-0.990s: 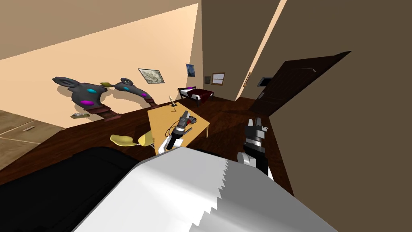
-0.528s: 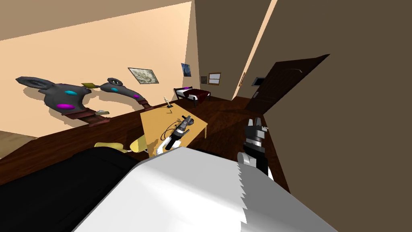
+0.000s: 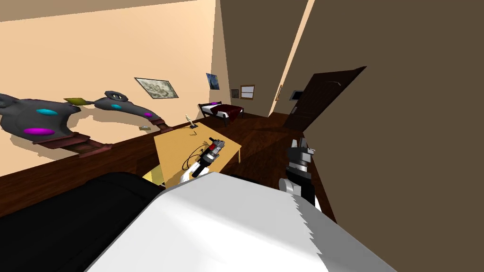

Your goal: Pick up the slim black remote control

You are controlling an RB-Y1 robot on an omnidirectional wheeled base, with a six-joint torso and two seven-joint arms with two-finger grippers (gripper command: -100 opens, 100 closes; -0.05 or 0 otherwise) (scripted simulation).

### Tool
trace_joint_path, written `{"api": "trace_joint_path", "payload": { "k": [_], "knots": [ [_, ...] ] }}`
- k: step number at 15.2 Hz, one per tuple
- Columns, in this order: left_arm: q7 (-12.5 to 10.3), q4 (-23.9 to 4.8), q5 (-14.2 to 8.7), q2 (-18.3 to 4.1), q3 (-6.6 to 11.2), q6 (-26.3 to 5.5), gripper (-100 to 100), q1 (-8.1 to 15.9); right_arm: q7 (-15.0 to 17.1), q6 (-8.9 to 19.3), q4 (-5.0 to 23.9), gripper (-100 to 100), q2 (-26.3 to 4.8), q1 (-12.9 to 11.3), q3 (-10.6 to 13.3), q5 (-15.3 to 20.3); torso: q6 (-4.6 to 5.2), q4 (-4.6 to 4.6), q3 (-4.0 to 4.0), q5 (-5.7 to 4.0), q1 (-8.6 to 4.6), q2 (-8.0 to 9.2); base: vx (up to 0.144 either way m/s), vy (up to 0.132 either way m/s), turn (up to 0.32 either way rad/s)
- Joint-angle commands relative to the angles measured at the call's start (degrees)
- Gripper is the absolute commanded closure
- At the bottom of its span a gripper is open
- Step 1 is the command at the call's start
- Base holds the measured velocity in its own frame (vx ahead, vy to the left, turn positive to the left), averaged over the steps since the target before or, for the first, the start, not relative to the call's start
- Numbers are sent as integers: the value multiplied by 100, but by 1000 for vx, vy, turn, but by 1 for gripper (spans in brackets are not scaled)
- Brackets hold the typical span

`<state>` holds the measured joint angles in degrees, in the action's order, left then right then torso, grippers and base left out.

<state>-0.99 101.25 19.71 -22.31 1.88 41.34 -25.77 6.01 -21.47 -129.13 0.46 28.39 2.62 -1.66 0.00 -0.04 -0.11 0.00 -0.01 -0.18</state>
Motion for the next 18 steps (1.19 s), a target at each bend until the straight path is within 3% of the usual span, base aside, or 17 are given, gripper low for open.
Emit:
{"api": "trace_joint_path", "payload": {
  "k": [1,6,9,12,17,18],
  "knots": [
    [19,-286,172,-173,8,59,-100,21,0,0,0,0,0,0,0,0,0,0,0,0,0,0,42,0,-157],
    [33,-768,325,-323,17,110,-100,20,0,0,0,0,0,0,0,0,1,0,-1,0,0,-2,41,3,-115],
    [64,-1241,641,-617,34,219,-100,15,0,0,0,0,0,0,0,0,2,-1,-3,0,2,-5,56,8,-171],
    [64,-1454,641,-617,34,219,-100,15,0,0,0,0,0,0,0,0,-1,-1,-2,1,5,-4,43,14,-78],
    [111,-2291,1135,-1032,51,391,-100,1,0,0,0,0,0,0,0,0,0,-1,-4,0,4,-6,53,9,-189],
    [111,-2431,1135,-1032,51,391,-100,1,0,0,0,0,0,0,0,0,3,-1,-5,0,4,-10,69,18,-168]
  ]
}}
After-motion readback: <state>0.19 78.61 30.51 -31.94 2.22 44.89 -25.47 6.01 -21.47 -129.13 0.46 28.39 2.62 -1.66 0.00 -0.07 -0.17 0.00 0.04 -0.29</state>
